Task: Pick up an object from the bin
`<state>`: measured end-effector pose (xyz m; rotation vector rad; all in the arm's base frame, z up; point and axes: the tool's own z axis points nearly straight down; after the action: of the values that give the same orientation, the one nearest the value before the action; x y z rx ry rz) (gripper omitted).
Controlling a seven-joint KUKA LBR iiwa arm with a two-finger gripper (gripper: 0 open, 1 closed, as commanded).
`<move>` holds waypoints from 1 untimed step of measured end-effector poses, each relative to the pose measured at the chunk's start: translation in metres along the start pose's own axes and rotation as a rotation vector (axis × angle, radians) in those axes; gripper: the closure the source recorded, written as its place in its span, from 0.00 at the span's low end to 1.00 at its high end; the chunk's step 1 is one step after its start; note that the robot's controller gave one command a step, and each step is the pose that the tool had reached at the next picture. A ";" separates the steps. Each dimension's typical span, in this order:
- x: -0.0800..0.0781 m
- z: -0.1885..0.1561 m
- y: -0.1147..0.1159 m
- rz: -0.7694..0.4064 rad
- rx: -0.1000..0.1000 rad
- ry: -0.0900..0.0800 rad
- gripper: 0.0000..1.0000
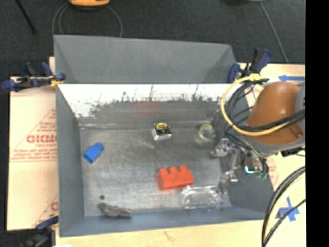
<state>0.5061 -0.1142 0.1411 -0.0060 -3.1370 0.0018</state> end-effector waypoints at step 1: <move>-0.015 0.031 0.053 -0.133 -0.001 -0.018 0.00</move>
Offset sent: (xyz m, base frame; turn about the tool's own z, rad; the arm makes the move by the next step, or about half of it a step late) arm 0.0158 0.0937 -0.0711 -0.2097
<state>0.5210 -0.0613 0.1095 0.2037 -3.1483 0.0002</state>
